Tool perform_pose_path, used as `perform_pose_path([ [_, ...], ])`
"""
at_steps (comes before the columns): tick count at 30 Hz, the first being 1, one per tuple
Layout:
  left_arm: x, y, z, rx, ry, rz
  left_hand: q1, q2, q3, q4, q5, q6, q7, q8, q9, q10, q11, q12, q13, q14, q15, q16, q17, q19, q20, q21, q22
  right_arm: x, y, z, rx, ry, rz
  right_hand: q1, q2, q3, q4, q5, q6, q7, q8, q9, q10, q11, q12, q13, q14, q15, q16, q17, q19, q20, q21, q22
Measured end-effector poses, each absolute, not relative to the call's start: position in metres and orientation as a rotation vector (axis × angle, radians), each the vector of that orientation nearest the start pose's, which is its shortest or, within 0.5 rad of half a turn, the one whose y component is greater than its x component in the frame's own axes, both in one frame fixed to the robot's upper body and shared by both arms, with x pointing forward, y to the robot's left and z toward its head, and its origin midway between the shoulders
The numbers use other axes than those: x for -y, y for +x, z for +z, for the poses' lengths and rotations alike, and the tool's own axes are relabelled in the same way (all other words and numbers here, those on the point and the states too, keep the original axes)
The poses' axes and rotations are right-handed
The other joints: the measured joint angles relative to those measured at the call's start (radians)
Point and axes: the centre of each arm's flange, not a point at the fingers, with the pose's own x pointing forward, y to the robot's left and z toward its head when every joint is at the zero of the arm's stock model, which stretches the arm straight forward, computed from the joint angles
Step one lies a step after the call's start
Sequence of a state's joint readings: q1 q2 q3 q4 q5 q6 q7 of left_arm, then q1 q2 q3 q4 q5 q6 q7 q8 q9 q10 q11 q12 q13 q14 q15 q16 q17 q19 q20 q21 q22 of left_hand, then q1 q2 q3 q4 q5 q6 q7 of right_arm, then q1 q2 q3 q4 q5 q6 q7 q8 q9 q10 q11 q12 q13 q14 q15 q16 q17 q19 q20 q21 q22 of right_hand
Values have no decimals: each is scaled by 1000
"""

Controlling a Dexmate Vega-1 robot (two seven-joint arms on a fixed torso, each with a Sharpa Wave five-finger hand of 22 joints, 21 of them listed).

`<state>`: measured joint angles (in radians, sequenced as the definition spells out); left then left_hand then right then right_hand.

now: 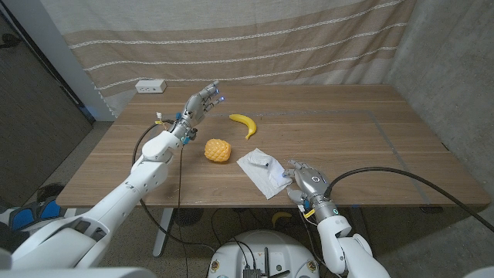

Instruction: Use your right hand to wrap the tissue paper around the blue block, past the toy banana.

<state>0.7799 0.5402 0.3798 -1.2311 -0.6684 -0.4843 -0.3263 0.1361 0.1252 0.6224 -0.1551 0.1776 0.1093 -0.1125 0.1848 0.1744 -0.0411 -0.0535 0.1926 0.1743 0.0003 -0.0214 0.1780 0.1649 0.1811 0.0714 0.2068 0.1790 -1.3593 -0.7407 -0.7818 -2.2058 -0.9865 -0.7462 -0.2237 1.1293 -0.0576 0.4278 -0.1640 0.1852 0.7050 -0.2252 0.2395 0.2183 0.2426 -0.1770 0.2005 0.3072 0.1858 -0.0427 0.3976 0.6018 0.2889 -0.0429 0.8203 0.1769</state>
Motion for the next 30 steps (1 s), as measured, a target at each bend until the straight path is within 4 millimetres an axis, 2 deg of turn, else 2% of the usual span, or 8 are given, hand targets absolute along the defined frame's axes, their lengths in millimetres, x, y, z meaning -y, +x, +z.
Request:
perform_pose_path([
  [6, -293, 627, 8, 785, 66, -425, -6, -6, 0, 0, 0, 0, 0, 0, 0, 0, 0, 0, 0, 0, 0, 0, 0, 9, 2, 0, 0, 138, 442, -184, 486, -1446, -136, -9, 9, -11, 12, 1, -5, 5, -8, -5, 11, 1, 8, -3, 4, 4, 6, 3, 0, 0, 0, 0],
  [9, -295, 623, 6, 787, 62, -422, -6, -6, 0, 0, 0, 0, 0, 0, 0, 0, 0, 0, 0, 0, 0, 0, 0, 9, 2, 0, 0, 137, 444, -185, 489, -1444, -125, -23, 23, -26, 22, 1, 69, 6, 16, -5, 35, 1, 15, -10, 4, 4, 12, 0, 0, 0, 0, 0],
  [12, -296, 620, 6, 790, 64, -426, -6, -5, 0, 0, 0, 0, 0, 0, 0, 0, 0, 0, 0, 0, 0, 0, 0, 9, 2, 0, 0, 135, 444, -186, 497, -1437, -117, -39, 40, -45, 25, 2, 160, 11, 46, -5, 56, -5, 24, -15, 13, 5, 17, 0, 0, 0, 0, 0],
  [14, -295, 618, 5, 792, 65, -427, -6, -5, 0, 0, 0, 0, 0, 0, 0, 0, 0, 0, 0, 0, 0, 0, 0, 9, 2, 0, 0, 134, 443, -186, 500, -1433, -114, -35, 50, -49, 27, 2, 211, 19, 61, -7, 74, -9, 30, -20, 13, 5, 20, 0, 0, 0, 0, 0],
  [18, -299, 618, 4, 784, 46, -406, -5, -5, 0, 0, 0, 0, 0, 0, 0, 0, 0, 0, 0, 0, 0, 0, 0, 9, 2, 0, 0, 139, 451, -190, 502, -1444, -118, -40, 66, -68, 26, -4, 297, 32, 95, -10, 124, -16, 47, -27, 31, 5, 29, -4, 12, 3, 0, 0],
  [22, -297, 616, 5, 785, 46, -408, -5, -5, 0, 0, 0, 0, 0, 0, 0, 0, 0, 0, 0, 0, 0, 0, 0, 9, 2, 0, 0, 140, 453, -193, 510, -1436, -124, -41, 86, -74, 25, -4, 319, 11, 119, -9, 163, -17, 59, -32, 49, 5, 35, -8, 17, 2, 0, 0],
  [26, -296, 616, 6, 786, 48, -410, -5, -5, 0, 0, 0, 0, 0, 0, 0, 0, 0, 0, 0, 0, 0, 0, 0, 9, 2, 0, 0, 141, 455, -194, 522, -1418, -132, -41, 86, -79, 21, -4, 328, 9, 123, -2, 185, -16, 64, -33, 60, 2, 35, -13, 25, 4, 0, 0],
  [30, -296, 615, 6, 786, 49, -412, -5, -5, 0, 0, 0, 0, 0, 0, 0, 0, 0, 0, 0, 0, 0, 0, 0, 9, 2, 0, 0, 140, 455, -194, 537, -1401, -141, -41, 86, -78, 20, -3, 342, 23, 128, -2, 210, -20, 67, -38, 68, 3, 28, -29, 35, 2, 5, 0],
])
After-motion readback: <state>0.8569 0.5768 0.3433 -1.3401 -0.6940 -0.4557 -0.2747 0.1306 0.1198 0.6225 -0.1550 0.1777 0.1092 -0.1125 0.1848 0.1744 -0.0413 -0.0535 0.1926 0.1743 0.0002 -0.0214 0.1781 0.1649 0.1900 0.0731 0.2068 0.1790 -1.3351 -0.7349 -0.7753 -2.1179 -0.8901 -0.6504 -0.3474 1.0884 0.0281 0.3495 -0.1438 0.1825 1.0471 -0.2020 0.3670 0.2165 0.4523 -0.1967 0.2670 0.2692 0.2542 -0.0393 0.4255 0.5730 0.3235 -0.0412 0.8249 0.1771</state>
